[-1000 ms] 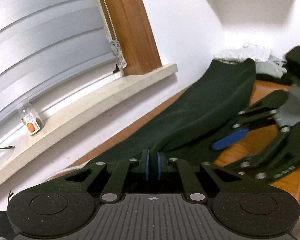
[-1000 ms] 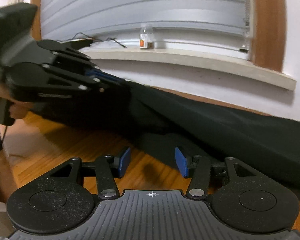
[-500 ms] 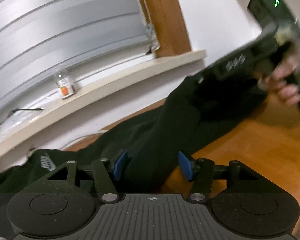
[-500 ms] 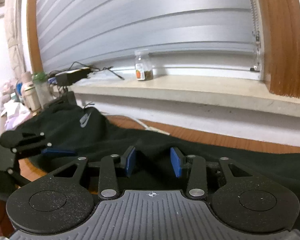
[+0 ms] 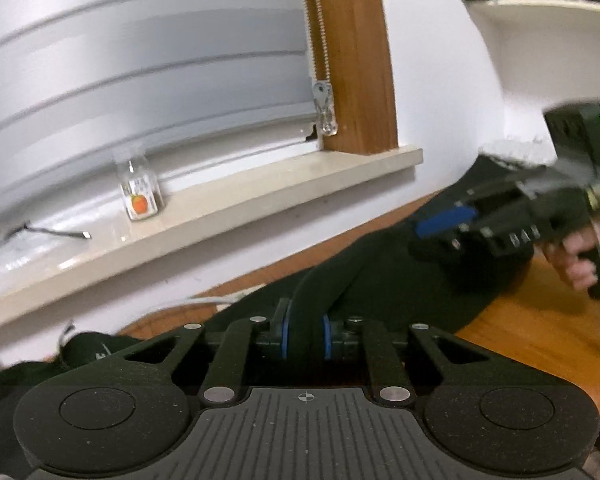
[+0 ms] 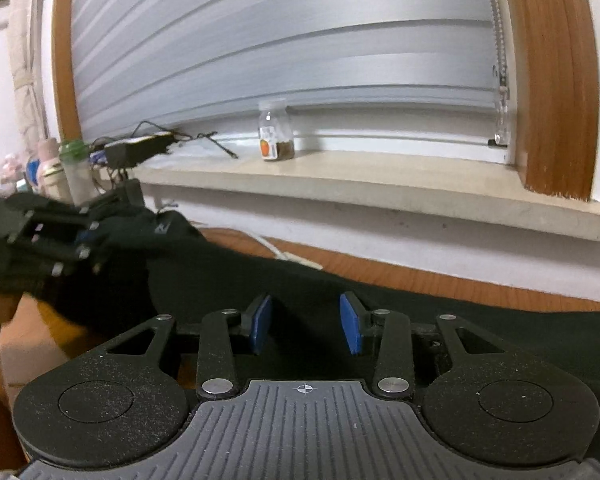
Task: Fold clothes
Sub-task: 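Close the left tool on the sweatpants leg while the right tool grasps beside it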
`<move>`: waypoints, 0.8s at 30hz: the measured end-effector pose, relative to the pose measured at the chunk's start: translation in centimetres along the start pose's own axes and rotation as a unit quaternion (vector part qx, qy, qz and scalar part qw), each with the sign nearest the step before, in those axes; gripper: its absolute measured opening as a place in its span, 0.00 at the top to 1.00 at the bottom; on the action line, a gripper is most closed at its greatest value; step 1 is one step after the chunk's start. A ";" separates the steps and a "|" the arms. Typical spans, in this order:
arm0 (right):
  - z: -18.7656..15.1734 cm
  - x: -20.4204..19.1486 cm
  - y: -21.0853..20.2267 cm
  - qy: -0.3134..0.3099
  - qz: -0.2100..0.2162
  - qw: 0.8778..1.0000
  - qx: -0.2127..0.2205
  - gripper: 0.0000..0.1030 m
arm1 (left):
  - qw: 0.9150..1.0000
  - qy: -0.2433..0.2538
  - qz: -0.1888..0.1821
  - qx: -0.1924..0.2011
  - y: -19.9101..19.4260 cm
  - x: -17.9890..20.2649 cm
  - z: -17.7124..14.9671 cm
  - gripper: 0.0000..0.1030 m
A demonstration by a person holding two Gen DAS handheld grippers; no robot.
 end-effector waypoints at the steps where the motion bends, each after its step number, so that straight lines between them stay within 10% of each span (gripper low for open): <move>1: -0.5 -0.1 -0.2 -0.008 0.003 1.000 -0.006 0.62 | 1.000 -0.009 -0.005 -0.001 0.1 -0.4 0.0 0.84; 16: -3.0 -4.2 2.1 -0.089 0.072 0.993 -0.032 0.51 | 1.000 -0.020 -0.021 -0.007 -0.3 -0.4 -0.8 0.78; 24: 0.5 -5.4 1.3 -0.031 0.128 0.991 0.019 0.80 | 0.994 0.007 0.096 0.045 -4.3 0.6 -2.3 0.49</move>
Point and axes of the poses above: each gripper's, at about its wrist camera, not at the fingertips, and y roughly the way its jaws point, x to its right, z to its top, the point moved 7 cm from there along y, roughly the way its jaws point, and after that the axes turned 8 degrees about -z, right-handed, at the moved point
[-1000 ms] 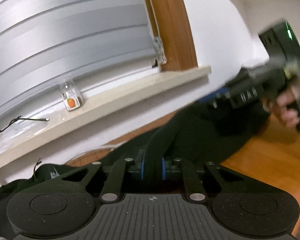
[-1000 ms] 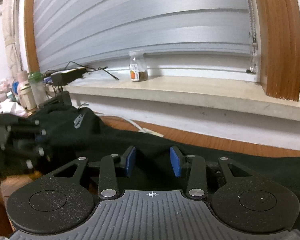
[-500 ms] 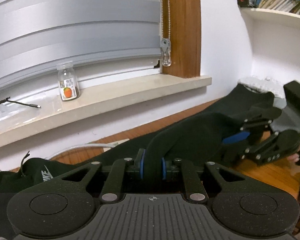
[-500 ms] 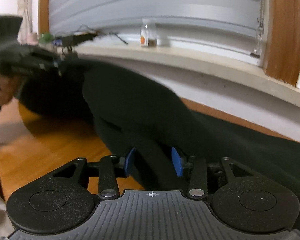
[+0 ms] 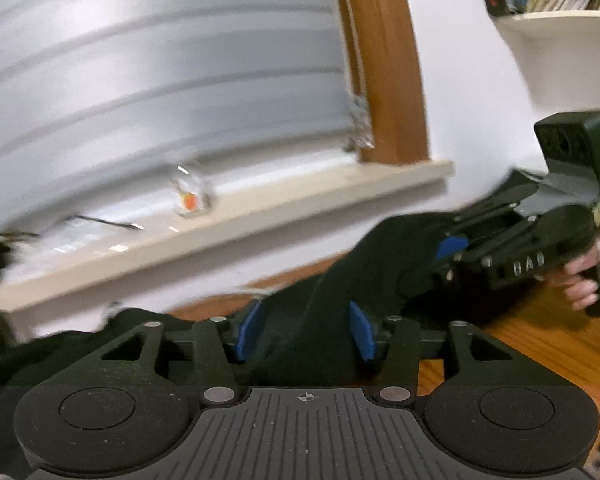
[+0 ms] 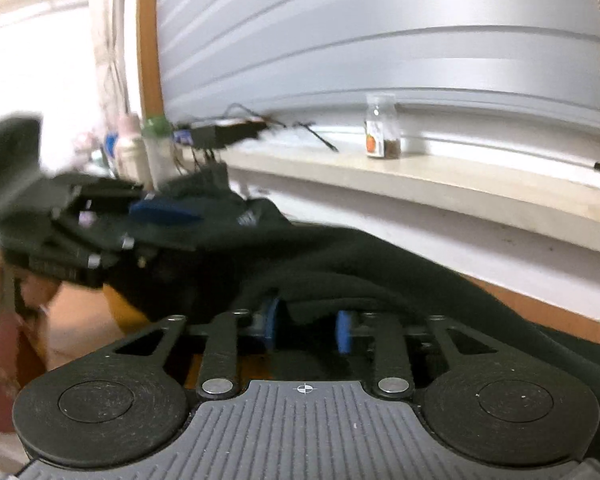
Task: Fold clothes
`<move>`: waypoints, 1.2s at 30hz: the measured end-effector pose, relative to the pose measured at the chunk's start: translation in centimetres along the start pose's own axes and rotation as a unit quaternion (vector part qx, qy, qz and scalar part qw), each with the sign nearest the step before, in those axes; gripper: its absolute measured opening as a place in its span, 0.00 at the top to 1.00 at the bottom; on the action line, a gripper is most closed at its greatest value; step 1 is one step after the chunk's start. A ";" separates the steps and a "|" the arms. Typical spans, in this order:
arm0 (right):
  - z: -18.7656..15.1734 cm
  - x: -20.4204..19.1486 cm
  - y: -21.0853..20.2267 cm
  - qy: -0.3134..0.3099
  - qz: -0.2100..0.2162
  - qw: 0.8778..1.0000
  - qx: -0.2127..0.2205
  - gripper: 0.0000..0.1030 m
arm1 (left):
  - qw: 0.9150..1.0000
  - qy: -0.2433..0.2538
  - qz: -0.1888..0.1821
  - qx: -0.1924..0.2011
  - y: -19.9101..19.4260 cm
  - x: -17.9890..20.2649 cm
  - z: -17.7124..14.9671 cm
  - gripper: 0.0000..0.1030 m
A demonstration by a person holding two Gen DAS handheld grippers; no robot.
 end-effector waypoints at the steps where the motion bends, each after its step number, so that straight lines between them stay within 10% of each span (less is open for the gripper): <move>1: 0.4 0.1 -0.1 0.009 0.002 1.000 0.005 0.81 | 1.000 0.012 0.017 0.013 -0.7 0.6 -0.1 0.50; 14: 3.4 0.9 -0.1 0.058 -0.036 0.997 0.034 0.82 | 0.988 0.133 0.079 -0.029 1.6 4.3 -2.7 0.49; 15: 3.4 1.0 0.1 0.059 -0.038 0.997 0.034 0.82 | 0.984 0.153 0.085 -0.033 1.8 4.6 -2.8 0.51; 17: 3.4 1.2 0.5 0.061 -0.042 0.997 0.032 0.82 | 0.976 0.191 0.094 -0.040 2.0 4.6 -3.0 0.87; 36: 0.0 -6.5 2.0 -0.085 -0.016 0.996 0.001 0.69 | 0.997 0.021 -0.053 -0.059 2.6 -6.4 4.0 0.92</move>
Point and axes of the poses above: each gripper's, at about its wrist camera, not at the fingertips, and y roughly the way its jaws point, x to its right, z to its top, the point moved 7 cm from there along y, roughly the way its jaws point, and after that the axes turned 8 degrees about -z, right-handed, at the moved point
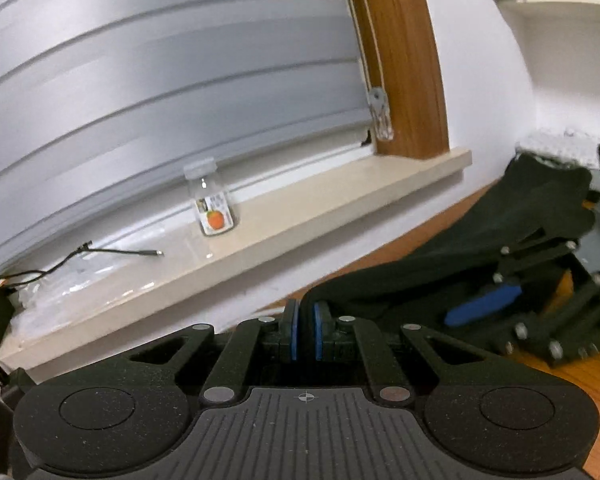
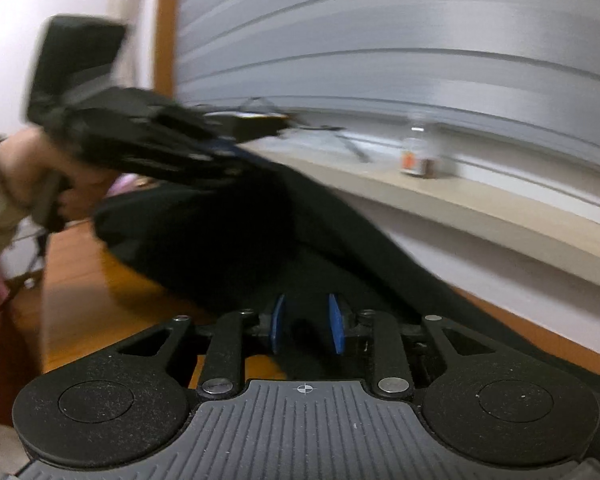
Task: Fold clothes
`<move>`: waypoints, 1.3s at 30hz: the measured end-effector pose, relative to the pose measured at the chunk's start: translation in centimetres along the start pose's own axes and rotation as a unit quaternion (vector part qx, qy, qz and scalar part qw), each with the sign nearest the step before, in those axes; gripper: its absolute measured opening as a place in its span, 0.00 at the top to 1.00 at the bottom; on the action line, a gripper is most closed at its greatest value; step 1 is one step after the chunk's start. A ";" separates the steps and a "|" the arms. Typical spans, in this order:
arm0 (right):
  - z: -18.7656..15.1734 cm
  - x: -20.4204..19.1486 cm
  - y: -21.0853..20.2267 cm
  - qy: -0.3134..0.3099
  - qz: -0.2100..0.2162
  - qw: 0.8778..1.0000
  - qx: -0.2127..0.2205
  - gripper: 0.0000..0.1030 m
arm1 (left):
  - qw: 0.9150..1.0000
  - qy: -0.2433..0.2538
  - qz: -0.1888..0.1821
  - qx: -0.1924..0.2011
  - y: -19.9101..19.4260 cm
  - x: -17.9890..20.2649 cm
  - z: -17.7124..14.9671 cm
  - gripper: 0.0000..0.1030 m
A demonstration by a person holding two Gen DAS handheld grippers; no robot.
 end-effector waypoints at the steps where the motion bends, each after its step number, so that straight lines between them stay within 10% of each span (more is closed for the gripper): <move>1: 0.0 -0.8 0.3 -0.006 0.008 1.000 -0.001 0.68 | 1.000 -0.006 -0.006 -0.002 0.1 -0.2 -0.1 0.91; 13: 2.2 -8.4 5.0 -0.057 0.030 0.998 0.004 0.50 | 0.999 -0.038 -0.039 0.002 -1.4 -1.7 -0.9 0.82; 16: 2.7 -8.6 5.4 -0.051 0.037 0.998 0.005 0.66 | 0.997 -0.055 -0.043 0.018 -2.9 -2.4 -1.3 0.72; 18: 2.5 -8.6 4.8 -0.049 0.051 0.997 -0.002 0.84 | 0.997 -0.062 -0.023 0.025 -3.9 -3.4 -1.8 0.72; 21: 2.1 -9.3 3.2 -0.056 0.076 0.995 -0.012 0.85 | 0.996 -0.087 0.011 0.026 -4.9 -5.8 -3.3 0.72; 28: 1.5 -10.6 4.7 -0.048 0.070 0.996 -0.040 0.54 | 0.988 -0.103 0.105 -0.036 -1.3 -11.4 -7.9 0.73; 30: 1.4 -10.8 5.3 -0.041 0.067 0.996 -0.051 0.87 | 0.986 -0.097 0.126 -0.047 -0.5 -12.6 -8.7 0.73; 39: 1.2 -14.7 -5.4 -0.018 0.122 0.992 -0.028 0.89 | 0.977 -0.069 0.181 -0.089 0.2 -15.6 -11.8 0.72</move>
Point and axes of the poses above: each gripper's, at about its wrist camera, not at the fingertips, and y roughly the way its jaws point, x to its right, z to its top, the point moved 7 cm from there along y, roughly the way its jaws point, and after that the axes turned 8 degrees about -z, right-handed, at the moved point
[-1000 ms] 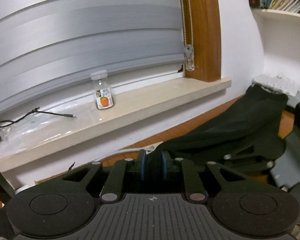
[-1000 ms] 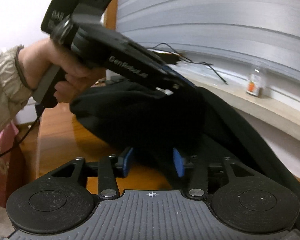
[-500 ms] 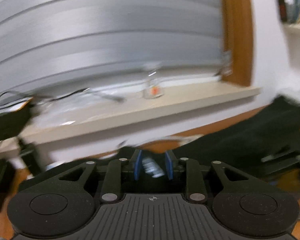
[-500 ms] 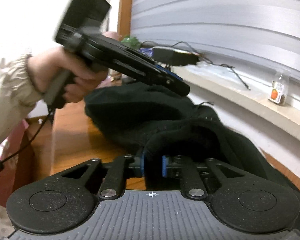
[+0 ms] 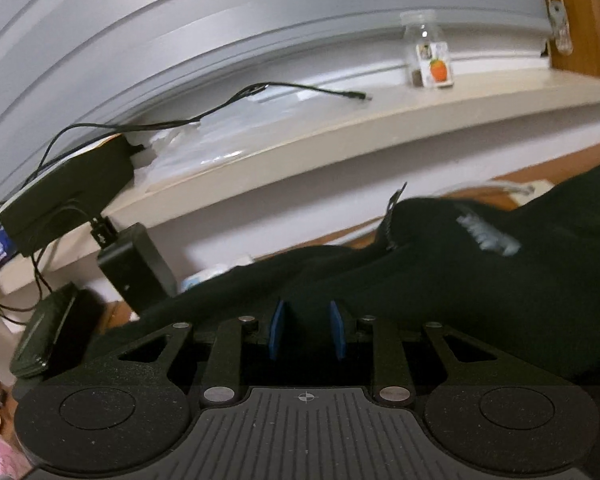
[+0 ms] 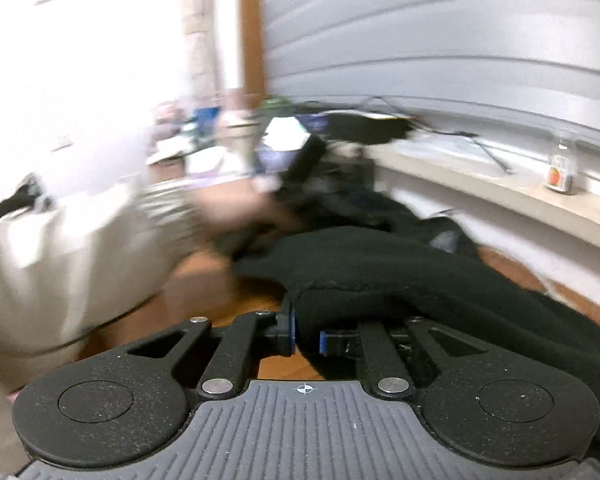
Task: Fold clothes
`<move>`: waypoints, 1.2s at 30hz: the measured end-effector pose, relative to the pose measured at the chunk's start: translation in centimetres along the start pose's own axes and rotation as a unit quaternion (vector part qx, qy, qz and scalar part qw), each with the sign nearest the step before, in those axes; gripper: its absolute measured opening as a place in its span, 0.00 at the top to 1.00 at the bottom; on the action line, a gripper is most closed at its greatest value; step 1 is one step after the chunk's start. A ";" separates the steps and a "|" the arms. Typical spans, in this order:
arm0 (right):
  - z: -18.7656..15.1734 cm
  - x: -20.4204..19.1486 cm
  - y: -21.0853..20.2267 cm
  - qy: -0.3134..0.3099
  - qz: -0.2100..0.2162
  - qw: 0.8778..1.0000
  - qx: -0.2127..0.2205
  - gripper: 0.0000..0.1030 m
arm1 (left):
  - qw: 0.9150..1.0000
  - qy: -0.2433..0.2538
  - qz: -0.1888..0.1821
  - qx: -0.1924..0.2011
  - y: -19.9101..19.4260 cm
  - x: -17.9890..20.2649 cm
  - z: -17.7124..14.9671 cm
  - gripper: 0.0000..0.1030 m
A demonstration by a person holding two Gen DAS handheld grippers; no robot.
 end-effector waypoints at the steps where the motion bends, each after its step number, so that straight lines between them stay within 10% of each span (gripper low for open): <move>1: -0.7 -1.0 -0.4 -0.003 0.002 1.000 -0.007 0.89 | 1.000 -0.002 0.000 -0.007 0.4 -0.2 -0.5 0.72; 7: -6.4 -3.0 1.2 0.021 -0.009 0.998 -0.056 0.86 | 1.000 0.003 0.006 -0.005 0.5 -1.0 -1.6 0.66; 20: -5.2 -0.1 3.0 0.056 -0.116 0.991 -0.015 0.55 | 1.000 -0.005 0.011 0.012 0.0 -1.5 -2.3 0.66; 22: -5.2 0.0 3.3 0.057 -0.122 0.991 -0.012 0.56 | 1.000 0.001 0.016 0.012 0.0 -1.3 -2.3 0.66; 24: -5.0 -0.1 3.4 0.065 -0.099 0.993 0.001 0.87 | 1.000 0.005 0.018 0.012 0.0 -1.3 -2.4 0.66; 36: -6.6 -3.9 1.4 0.038 -0.041 0.998 -0.039 0.85 | 1.000 0.000 0.015 0.014 -0.1 -1.4 -2.5 0.64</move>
Point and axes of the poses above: each gripper's, at about its wrist camera, not at the fingertips, and y roughly the way its jaws point, x to its right, z to its top, the point moved 7 cm from there along y, roughly the way its jaws point, and after that the axes turned 8 degrees about -z, right-handed, at the moved point
